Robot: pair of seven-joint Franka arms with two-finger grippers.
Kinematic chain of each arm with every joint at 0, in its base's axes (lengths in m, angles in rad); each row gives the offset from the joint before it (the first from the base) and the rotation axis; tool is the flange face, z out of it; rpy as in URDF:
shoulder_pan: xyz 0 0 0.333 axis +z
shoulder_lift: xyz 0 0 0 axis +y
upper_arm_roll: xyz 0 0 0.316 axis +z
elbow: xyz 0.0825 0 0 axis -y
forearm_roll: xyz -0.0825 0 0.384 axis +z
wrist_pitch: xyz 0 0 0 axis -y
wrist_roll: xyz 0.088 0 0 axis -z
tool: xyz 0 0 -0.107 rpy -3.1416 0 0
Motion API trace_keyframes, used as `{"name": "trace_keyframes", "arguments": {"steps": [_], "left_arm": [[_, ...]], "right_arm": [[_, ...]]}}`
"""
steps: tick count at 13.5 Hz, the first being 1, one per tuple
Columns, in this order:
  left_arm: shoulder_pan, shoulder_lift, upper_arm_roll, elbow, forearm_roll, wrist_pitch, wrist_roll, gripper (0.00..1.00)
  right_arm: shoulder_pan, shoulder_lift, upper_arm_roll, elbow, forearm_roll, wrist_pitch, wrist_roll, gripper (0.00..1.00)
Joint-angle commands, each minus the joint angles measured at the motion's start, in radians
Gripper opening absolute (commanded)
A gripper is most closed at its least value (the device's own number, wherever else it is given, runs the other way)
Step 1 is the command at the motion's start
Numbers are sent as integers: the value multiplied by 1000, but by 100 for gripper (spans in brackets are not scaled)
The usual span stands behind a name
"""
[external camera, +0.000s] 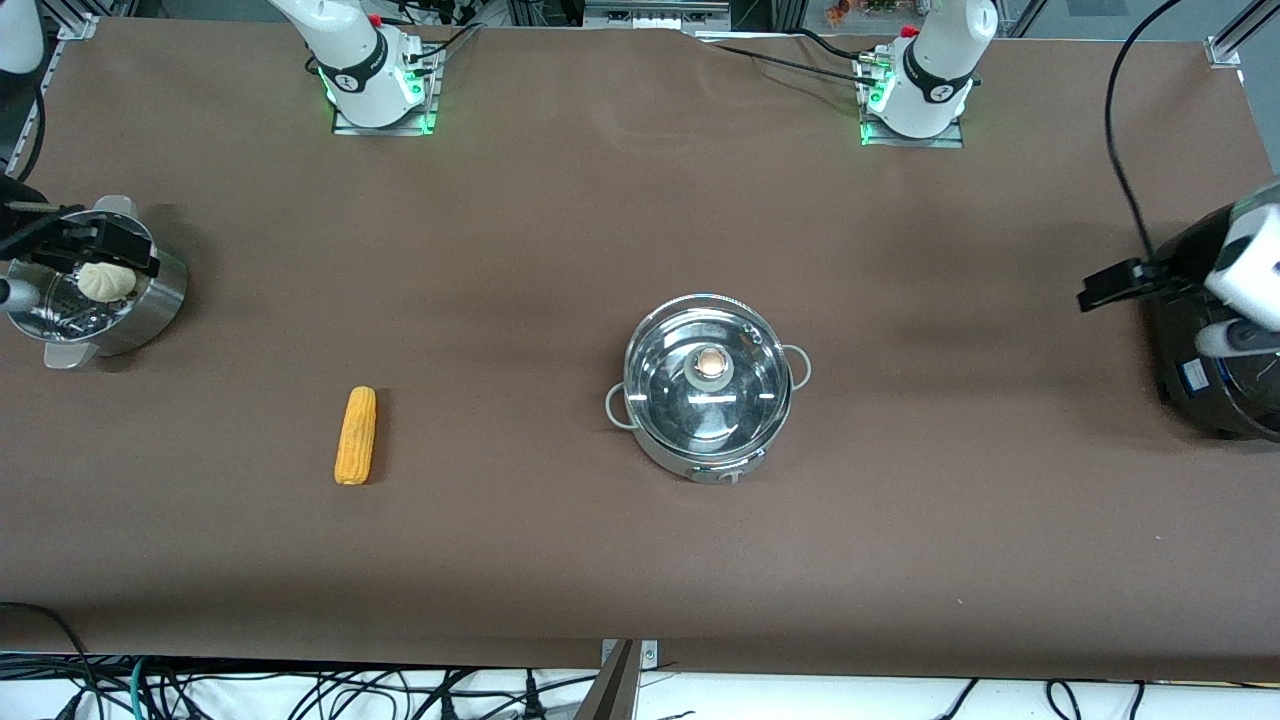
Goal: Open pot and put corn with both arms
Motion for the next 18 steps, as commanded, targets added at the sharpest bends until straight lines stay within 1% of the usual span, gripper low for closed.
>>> {"name": "trace_keyframes", "arguments": {"steps": [1, 2, 3, 4, 6, 8, 10, 11, 13, 15, 16, 18], "left_arm": [[-5, 8, 0, 28, 28, -12, 36, 100], [-7, 5, -2, 29, 26, -14, 83, 100], [-14, 3, -9, 29, 26, -14, 87, 100], [-28, 3, -14, 29, 14, -20, 60, 100], [-60, 9, -58, 32, 12, -20, -57, 100], [-129, 43, -89, 51, 2, -17, -153, 100], [-216, 95, -91, 94, -52, -16, -282, 100], [-253, 133, -92, 126, -58, -14, -327, 100], [-345, 228, -91, 213, -60, -13, -419, 99], [-411, 331, -91, 316, -60, -3, -610, 99], [-434, 360, -91, 330, -60, 18, -655, 100], [-458, 399, -91, 327, -60, 99, -684, 100]], "right_arm": [[10, 56, 3, 24, -3, 37, -2, 100], [10, 76, 3, 24, -2, 56, -2, 100], [14, 107, 3, 24, 0, 74, -1, 100], [31, 142, 3, 24, 12, 103, 4, 100], [70, 204, 3, 24, 55, 180, 22, 100], [71, 282, 3, 22, 99, 244, 62, 100], [94, 345, 3, 22, 104, 322, 64, 100], [97, 369, 3, 22, 103, 354, 64, 100], [111, 424, 3, 22, 106, 419, 64, 100], [120, 478, 3, 16, 106, 486, 64, 100], [129, 497, 3, 16, 107, 513, 64, 100], [134, 541, 3, 13, 107, 580, 64, 100]]}}
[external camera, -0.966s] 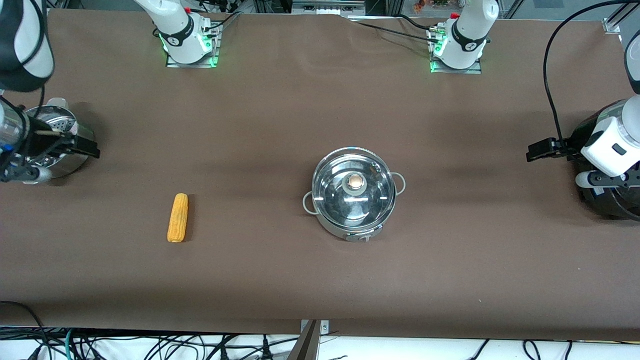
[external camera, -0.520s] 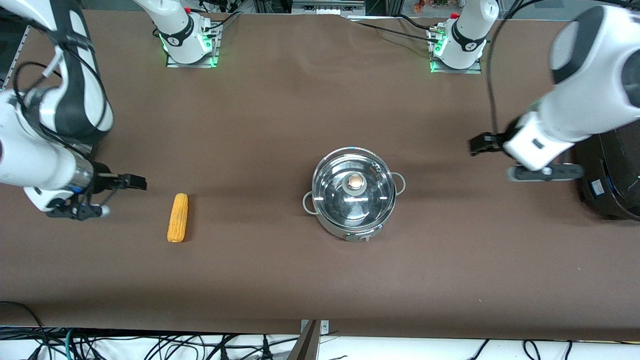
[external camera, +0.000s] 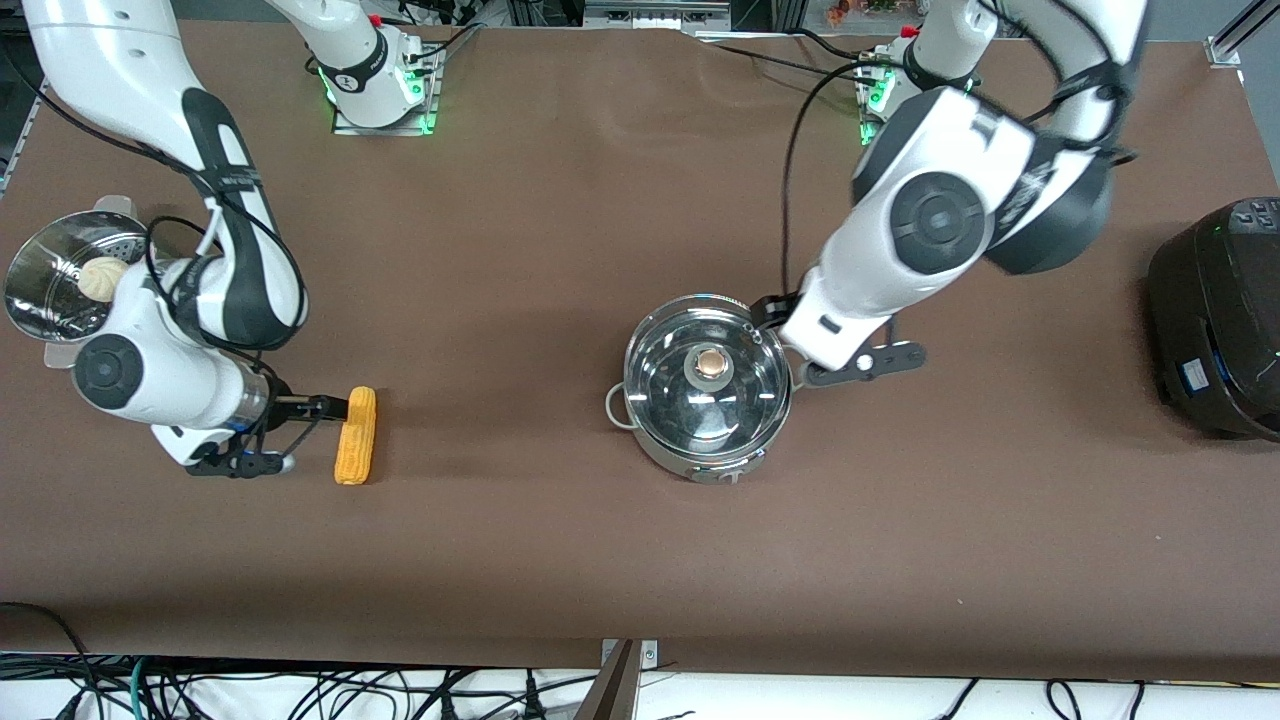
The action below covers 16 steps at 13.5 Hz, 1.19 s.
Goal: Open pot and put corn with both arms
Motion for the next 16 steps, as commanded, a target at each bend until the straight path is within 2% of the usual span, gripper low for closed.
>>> {"name": "trace_keyframes", "arguments": {"steps": [1, 4, 8, 9, 10, 13, 14, 16], "left_arm": [[-34, 91, 9, 74, -15, 72, -67, 99], [-81, 145, 11, 67, -10, 171, -113, 100], [-118, 178, 13, 61, 4, 217, -113, 100], [-118, 180, 13, 56, 8, 226, -111, 100], [-118, 180, 13, 39, 8, 238, -108, 100], [-117, 180, 13, 19, 36, 274, -93, 99], [-117, 180, 13, 19, 48, 274, -93, 99], [-109, 179, 13, 19, 51, 274, -93, 99]], "right_arm": [[7, 66, -2, 15, 12, 94, 9, 100], [13, 110, -2, 15, 12, 161, 9, 100], [18, 135, 4, 15, 14, 190, 11, 99], [18, 135, 4, 15, 14, 187, 11, 82], [19, 132, 6, 15, 14, 179, 8, 56], [19, 129, 10, 21, 14, 173, -3, 32], [19, 129, 10, 24, 14, 159, -3, 28], [19, 123, 12, 26, 14, 147, -3, 28]]}}
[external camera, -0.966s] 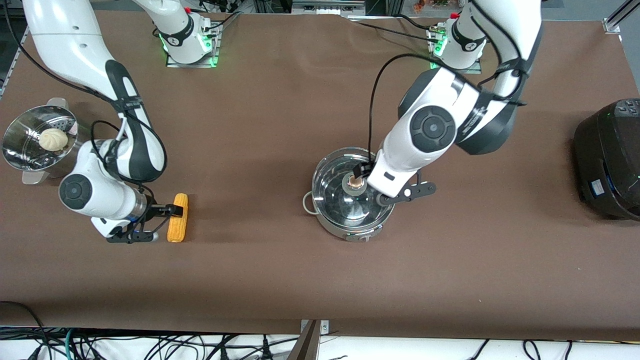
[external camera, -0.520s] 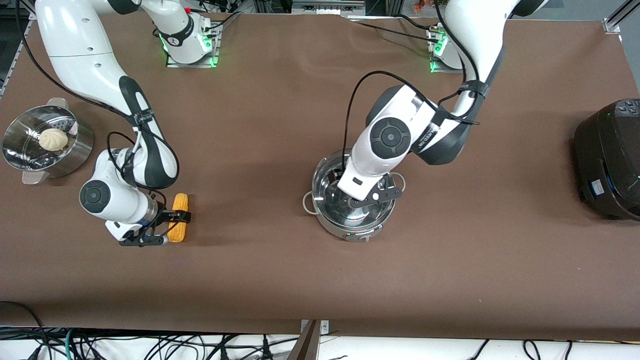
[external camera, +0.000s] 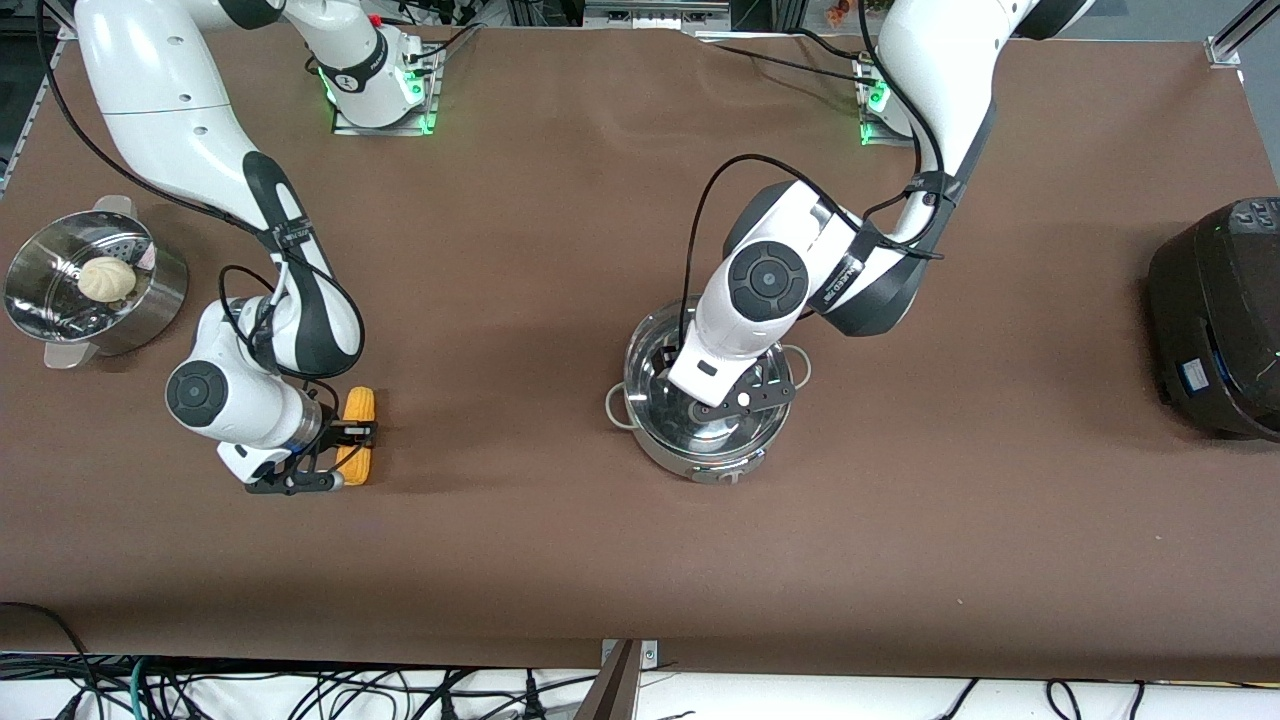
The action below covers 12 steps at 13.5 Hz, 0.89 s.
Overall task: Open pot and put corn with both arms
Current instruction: 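Lift the glass lid with the left gripper while the right gripper lifts the corn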
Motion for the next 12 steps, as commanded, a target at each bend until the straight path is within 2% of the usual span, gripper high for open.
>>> {"name": "trace_keyframes", "arguments": {"steps": [1, 2, 3, 6, 8, 10, 12], "left_arm": [[1, 1, 4, 3, 23, 9, 10, 99], [0, 2, 5, 1, 25, 9, 10, 95], [0, 4, 5, 1, 23, 9, 10, 86], [1, 5, 5, 0, 23, 9, 10, 50], [1, 5, 5, -11, 23, 8, 10, 38], [1, 4, 5, -13, 23, 2, 8, 1], [1, -5, 7, -11, 23, -6, 2, 0]], "right_arm": [[0, -7, 5, 15, 13, -35, -4, 28], [-2, -13, 5, 15, 13, -44, -4, 29], [-3, -22, 5, 15, 13, -61, -6, 29], [-8, -47, 3, 16, 13, -91, -9, 29], [-8, -68, 3, 18, 13, -119, -9, 29], [-9, -84, 3, 50, 13, -192, -9, 29], [-12, -89, 2, 131, 16, -319, -9, 29]]}}
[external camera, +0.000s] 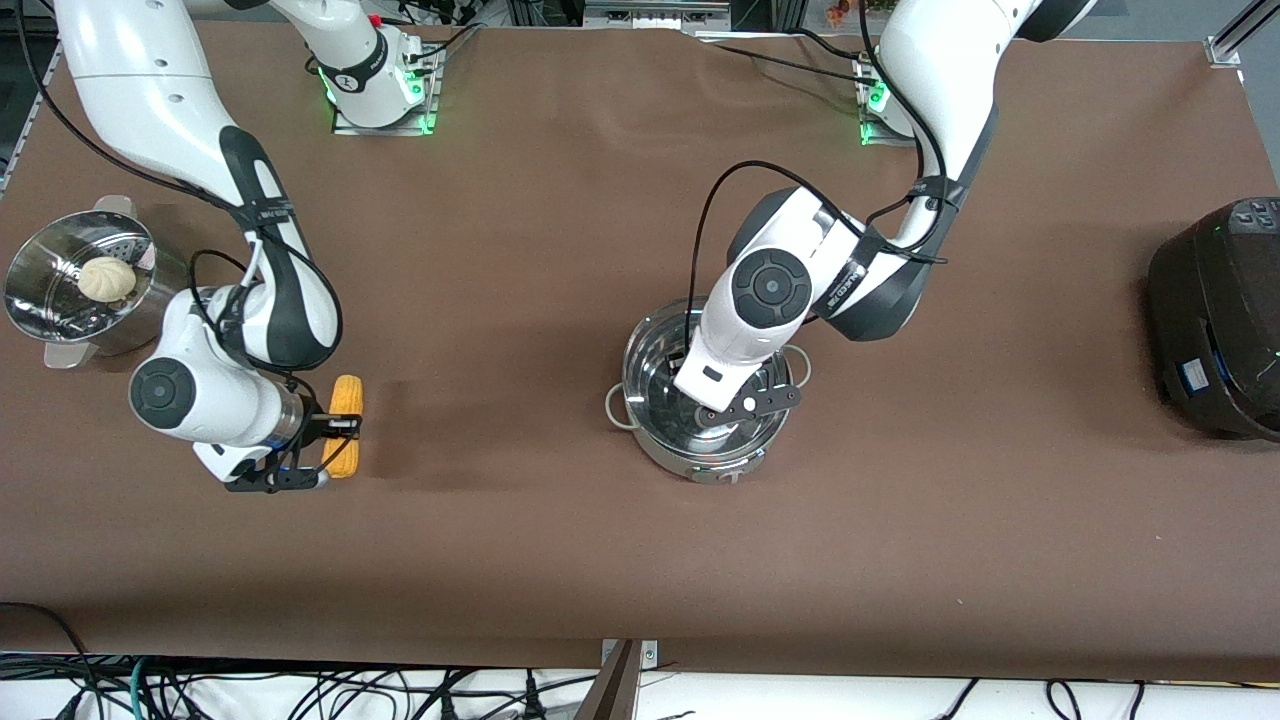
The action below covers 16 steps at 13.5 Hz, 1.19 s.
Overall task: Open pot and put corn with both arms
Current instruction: 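Lift the glass lid with the left gripper while the right gripper lifts the corn, then set the lid on the table while the right gripper carries corn to the pot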
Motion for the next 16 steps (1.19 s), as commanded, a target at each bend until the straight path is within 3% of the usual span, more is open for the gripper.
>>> {"name": "trace_keyframes", "arguments": {"steps": [1, 4, 9, 12, 15, 16], "left_arm": [[1, -24, 1, -1, 15, -32, 0, 0], [24, -85, 4, 11, 3, -108, 3, 0], [217, -130, -7, 46, -48, -242, 226, 0], [287, -163, 8, -7, -34, -280, 442, 0], [405, -180, 5, -73, 17, -282, 626, 0], [450, -185, 5, -105, 18, -277, 674, 0]], "right_arm": [[-9, -18, 2, 102, 23, -171, -8, 29], [-7, -23, -3, 205, 53, -320, -8, 29], [2, -82, 7, 257, 59, -401, 2, 29], [22, -115, 98, 270, 137, -409, 147, 29], [88, -81, 207, 391, 138, -363, 353, 30], [129, -73, 214, 411, 138, -314, 414, 30]]}}
